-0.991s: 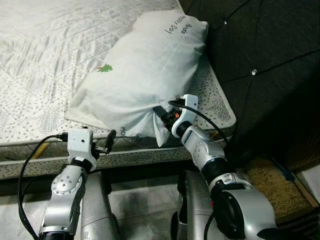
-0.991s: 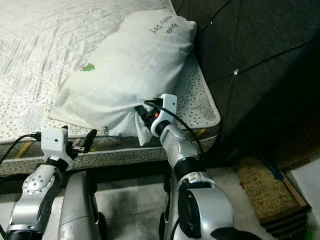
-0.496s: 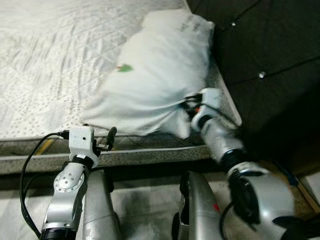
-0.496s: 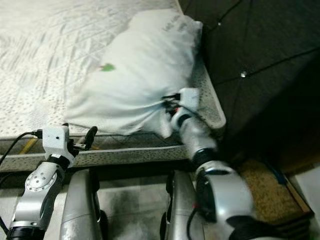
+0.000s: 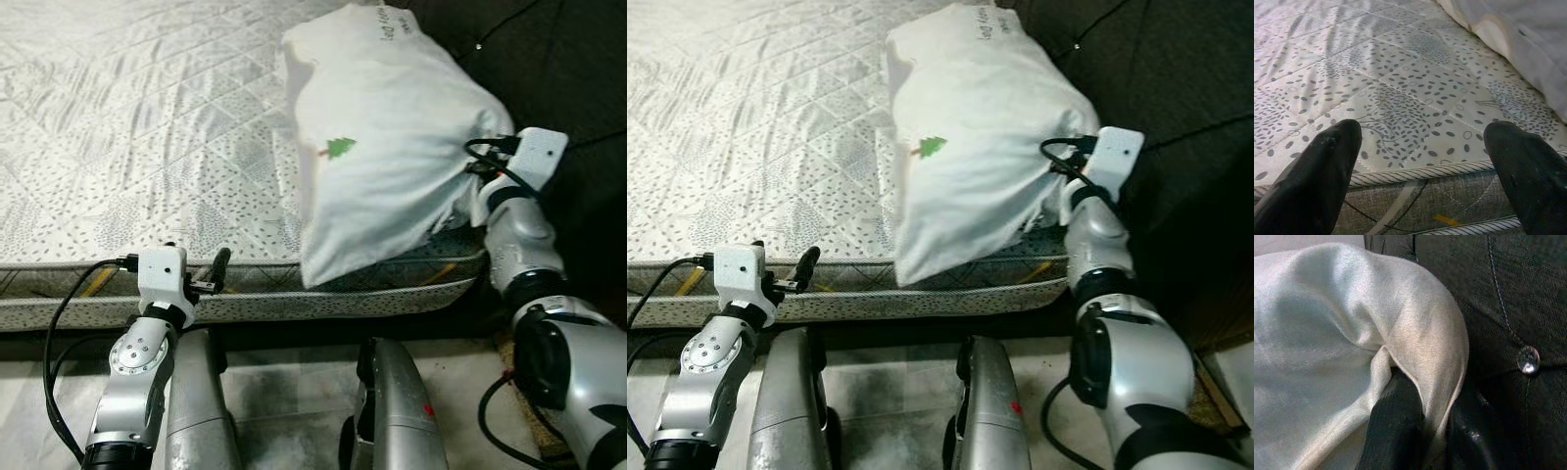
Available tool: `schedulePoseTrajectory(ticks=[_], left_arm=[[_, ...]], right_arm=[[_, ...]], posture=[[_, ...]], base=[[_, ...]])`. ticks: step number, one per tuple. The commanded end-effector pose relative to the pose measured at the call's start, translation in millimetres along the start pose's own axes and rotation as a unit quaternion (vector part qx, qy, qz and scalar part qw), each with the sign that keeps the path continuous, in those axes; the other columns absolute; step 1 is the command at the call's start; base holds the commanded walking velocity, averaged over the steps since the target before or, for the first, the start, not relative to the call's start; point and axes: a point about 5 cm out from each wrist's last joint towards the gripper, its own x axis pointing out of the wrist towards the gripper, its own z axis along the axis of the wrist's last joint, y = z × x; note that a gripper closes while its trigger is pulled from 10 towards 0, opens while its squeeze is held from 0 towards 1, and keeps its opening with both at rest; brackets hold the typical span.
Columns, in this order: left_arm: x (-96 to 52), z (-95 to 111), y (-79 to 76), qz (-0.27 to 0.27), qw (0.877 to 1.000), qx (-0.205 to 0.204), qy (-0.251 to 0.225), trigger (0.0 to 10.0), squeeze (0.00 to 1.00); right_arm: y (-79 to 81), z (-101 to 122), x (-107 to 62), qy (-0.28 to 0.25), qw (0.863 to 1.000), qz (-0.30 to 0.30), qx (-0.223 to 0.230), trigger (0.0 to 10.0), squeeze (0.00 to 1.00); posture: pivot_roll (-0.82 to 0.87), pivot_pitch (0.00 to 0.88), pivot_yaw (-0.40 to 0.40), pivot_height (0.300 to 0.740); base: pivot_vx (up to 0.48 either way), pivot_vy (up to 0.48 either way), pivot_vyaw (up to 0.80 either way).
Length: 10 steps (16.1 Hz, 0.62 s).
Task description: Clean up the room
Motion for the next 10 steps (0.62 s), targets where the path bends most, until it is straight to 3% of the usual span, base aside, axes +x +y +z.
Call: schedulePoseTrajectory(ticks=[1,2,5,7,10], left_arm=[[-0.7,-3.2,0.2,0.005,1.000,0.003,0.004,10.0,0.00],[-0.7,-3.4,0.5,0.006,1.000,0.003,0.004,10.0,0.00],[0.3,-2.8,-0.6,0.004,1.000,0.003,0.004,10.0,0.00],[0.5,-3.7,-0.9,0.000,1.000,0.004,0.006,10.0,0.00],[0.9,-4.1,-0.6,-0.002,1.000,0.005,0.008,10.0,0.00]], right_arm=[[-19.7,26.4,2.4,-0.065,0.997,-0.025,-0.029,0.0,0.00],[-23.6,16.4,-5.2,-0.068,0.996,-0.012,-0.063,0.0,0.00],[-24.1,-10.7,-23.7,-0.056,0.996,0.015,-0.070,0.0,0.00],[-13.9,-34.9,-46.9,-0.044,0.996,0.046,-0.069,0.0,0.00],[0.5,-44.5,-55.9,-0.036,0.994,0.079,-0.073,0.0,0.00]], posture=[[0.07,0.082,-0.103,0.529],[0.05,0.080,-0.102,0.529],[0.04,0.084,-0.096,0.529],[0.02,0.096,-0.087,0.529],[0.01,0.103,-0.079,0.529]], base=[[0.000,0.000,0.00],[0.000,0.000,0.00],[0.000,0.000,0.00],[0.000,0.000,0.00],[0.000,0.000,0.00]])
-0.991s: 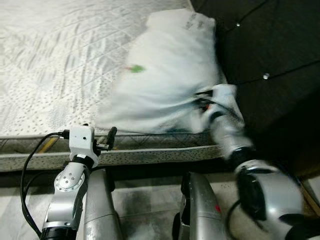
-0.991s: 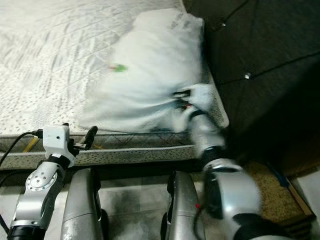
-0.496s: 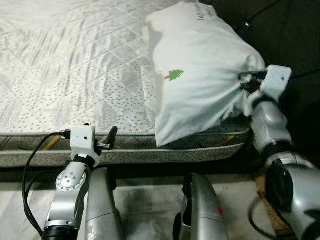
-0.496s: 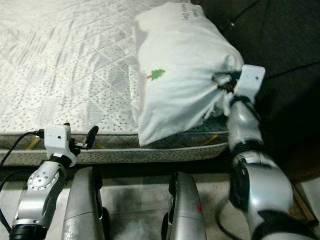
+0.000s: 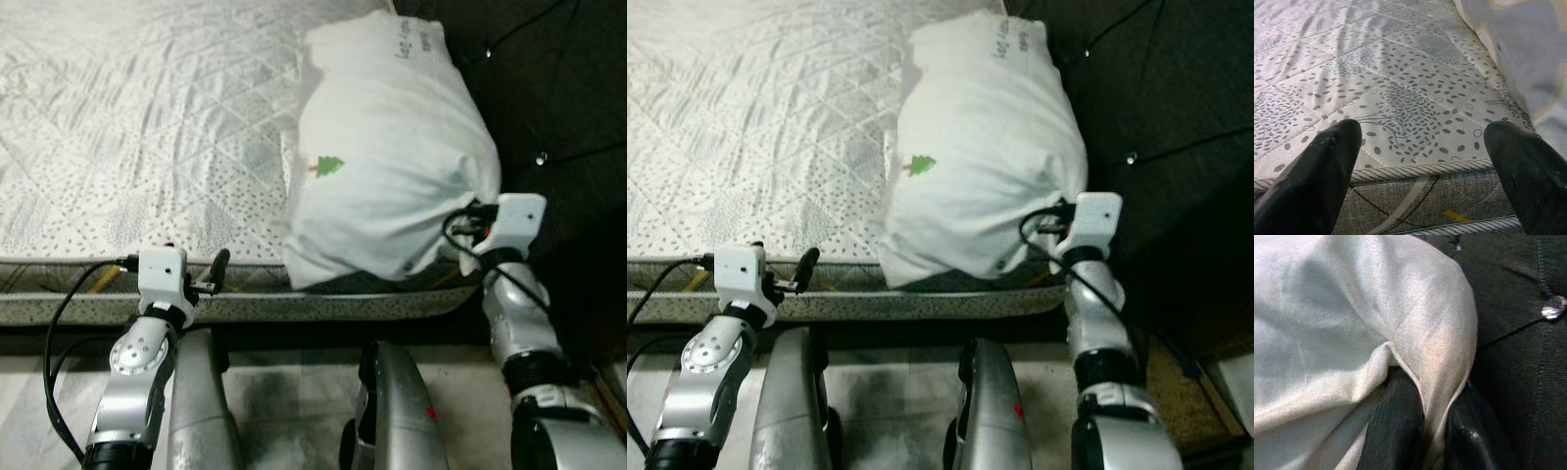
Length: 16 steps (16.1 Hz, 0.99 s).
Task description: Clean up the room
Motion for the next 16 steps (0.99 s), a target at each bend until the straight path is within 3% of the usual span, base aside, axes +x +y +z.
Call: schedulePoseTrajectory(ticks=[1,4,5,6,9,13,16], left_arm=[[0.5,-2.0,-0.7,-0.002,1.000,0.003,0.006,10.0,0.00],[3.1,-0.9,3.9,0.006,1.000,0.004,0.008,10.0,0.00],[3.0,0.7,11.9,0.018,1.000,0.008,0.006,10.0,0.00],[3.2,1.0,12.8,0.019,1.000,0.009,0.005,10.0,0.00],[0.7,0.1,22.3,0.031,0.999,0.015,0.006,10.0,0.00],[3.7,1.9,19.3,0.027,0.999,0.017,0.005,10.0,0.00],[6.4,2.8,19.4,0.024,1.000,0.019,0.004,10.0,0.00]], right_arm=[[10.3,10.6,4.6,-0.017,0.999,0.044,-0.021,0.0,0.00],[23.5,20.7,24.1,0.013,0.988,0.144,-0.048,0.0,0.00],[7.7,38.4,41.7,0.018,0.989,0.128,-0.078,0.0,0.00],[4.1,41.7,44.0,0.018,0.989,0.122,-0.083,0.0,0.00],[-45.8,81.6,61.6,0.019,0.992,-0.017,-0.126,0.0,0.00],[-79.9,101.6,61.6,0.020,0.983,-0.105,-0.151,0.0,0.00],[-88.5,90.3,55.4,0.039,0.981,-0.124,-0.140,0.0,0.00]], posture=[[0.01,0.103,-0.079,0.529],[0.01,0.106,-0.061,0.529],[0.02,0.100,-0.069,0.529],[0.02,0.098,-0.073,0.529],[0.03,0.088,-0.077,0.529],[0.03,0.082,-0.059,0.529],[0.03,0.081,-0.054,0.529]], base=[[0.000,0.000,0.00],[0.000,0.000,0.00],[0.000,0.000,0.00],[0.000,0.000,0.00],[0.000,0.000,0.00],[0.000,0.000,0.00],[0.000,0.000,0.00]])
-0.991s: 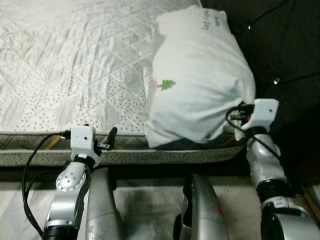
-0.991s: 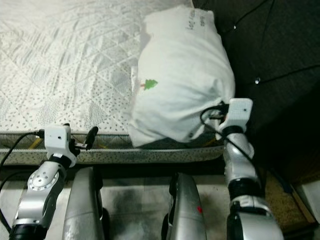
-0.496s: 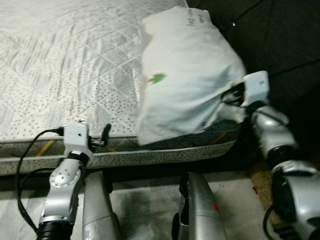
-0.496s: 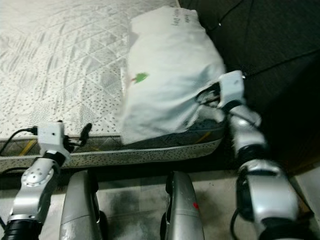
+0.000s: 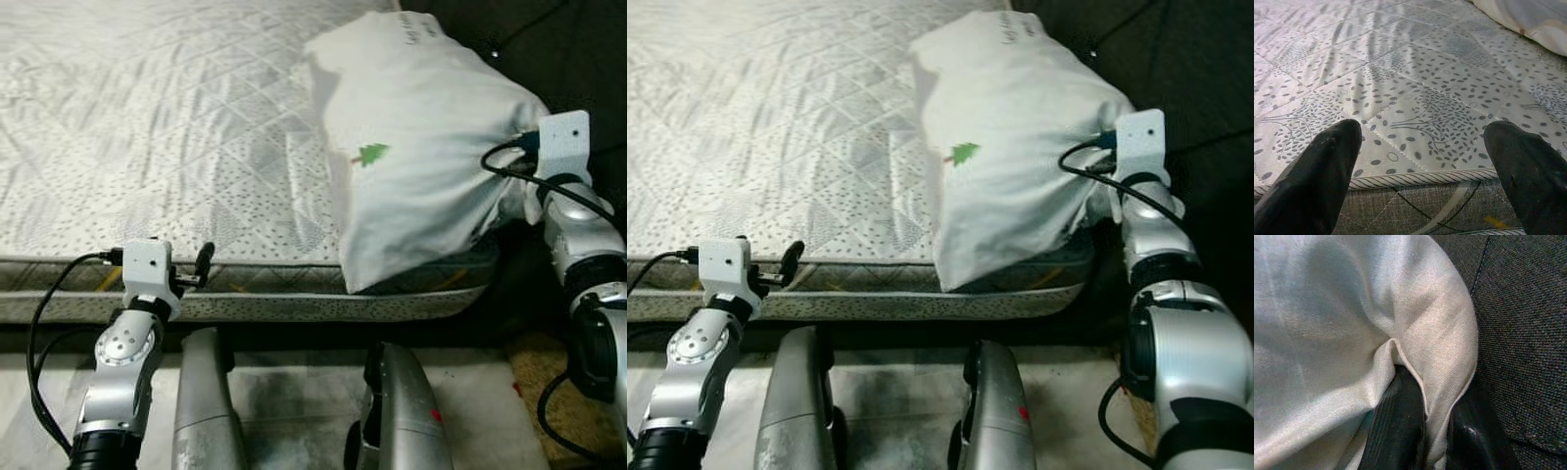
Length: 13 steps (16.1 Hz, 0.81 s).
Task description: Clean up the room
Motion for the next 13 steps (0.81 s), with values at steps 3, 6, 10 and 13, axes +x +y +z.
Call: schedulePoseTrajectory(ticks=[3,6,10,13], left_arm=[[-1.0,-3.3,-4.6,-0.005,1.000,0.005,0.007,10.0,0.00],[-0.6,-4.0,-4.4,-0.007,1.000,0.005,0.008,10.0,0.00],[4.1,-0.8,-2.0,-0.008,1.000,0.009,0.005,10.0,0.00],[5.0,-1.3,-5.5,-0.013,1.000,0.007,0.005,10.0,0.00]], right_arm=[[-16.4,-27.6,-11.2,0.020,0.998,-0.049,0.031,0.0,0.00],[-2.5,-60.8,-23.7,0.058,0.996,-0.047,0.052,0.0,0.00],[26.2,-86.9,-39.2,0.070,0.995,-0.015,0.073,0.0,0.00],[39.1,-93.1,-44.8,0.071,0.995,-0.001,0.076,0.0,0.00]], posture=[[0.03,0.079,-0.053,0.529],[0.03,0.073,-0.042,0.529],[0.02,0.065,-0.038,0.529],[0.02,0.061,-0.029,0.529]], base=[[0.000,0.000,0.00],[0.000,0.000,0.00],[0.000,0.000,0.00],[0.000,0.000,0.00]])
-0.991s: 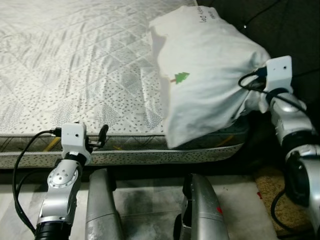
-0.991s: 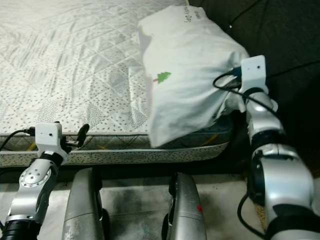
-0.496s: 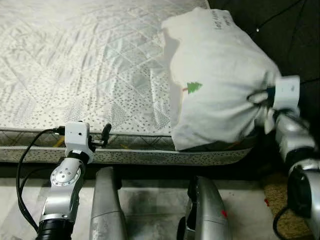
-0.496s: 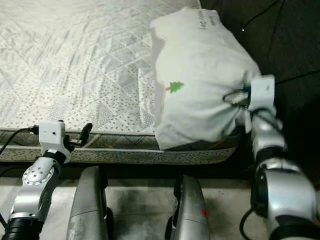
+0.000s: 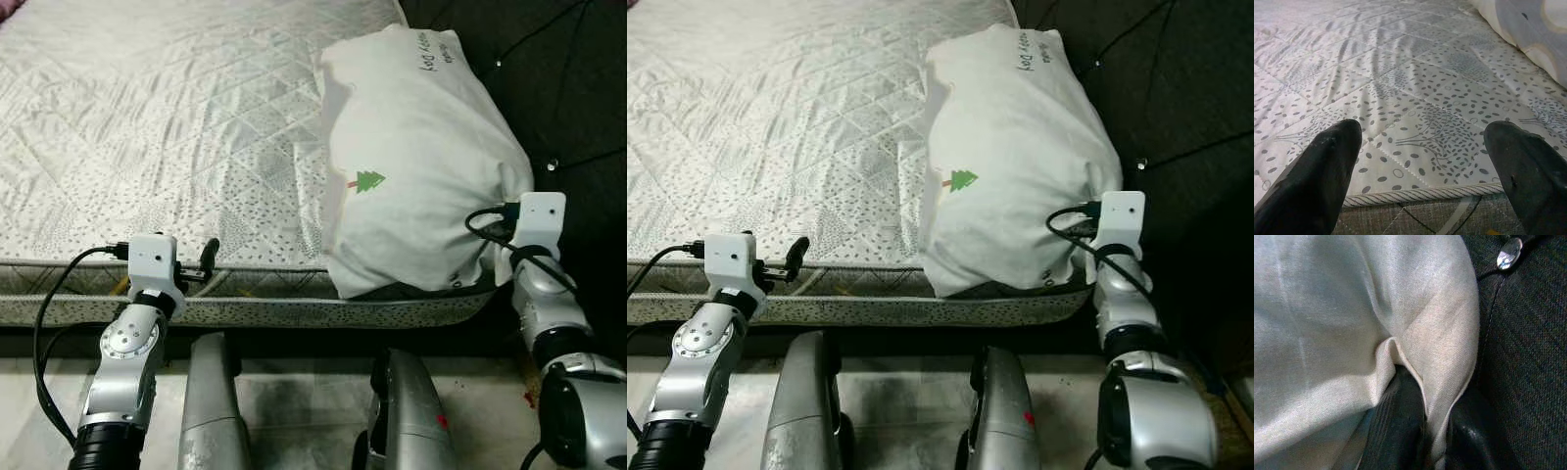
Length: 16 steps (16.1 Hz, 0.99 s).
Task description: Clean up the room
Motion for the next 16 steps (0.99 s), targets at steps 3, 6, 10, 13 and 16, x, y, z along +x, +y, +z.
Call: schedulePoseTrajectory(ticks=[3,6,10,13,16], left_arm=[[2.9,-1.4,0.4,-0.003,1.000,0.007,0.005,10.0,0.00],[8.6,2.5,3.9,-0.001,1.000,0.011,0.000,10.0,0.00],[16.3,9.3,10.2,-0.002,1.000,0.018,-0.011,10.0,0.00],[19.3,9.5,10.0,-0.004,1.000,0.020,-0.015,10.0,0.00],[13.2,3.2,8.4,0.001,1.000,0.005,-0.011,10.0,0.00]], right_arm=[[14.0,0.2,-0.7,-0.001,0.999,0.043,0.012,10.0,0.80],[23.1,17.7,6.1,-0.023,0.998,0.061,0.007,10.0,1.00],[43.7,41.2,11.4,-0.052,0.990,0.125,-0.031,10.0,1.00],[44.2,21.2,5.7,-0.020,0.989,0.133,-0.056,10.0,1.00],[31.1,-12.2,-5.4,0.041,0.991,0.116,-0.049,10.0,1.00]], posture=[[0.02,0.052,-0.028,0.529],[0.03,0.046,-0.027,0.529],[0.00,0.040,-0.010,0.529],[0.00,0.000,-0.002,0.529],[0.00,0.000,-0.008,0.529]], base=[[0.000,0.000,0.00],[0.000,0.000,0.00],[0.000,0.000,0.00],[0.000,0.000,0.00],[0.000,0.000,0.00]])
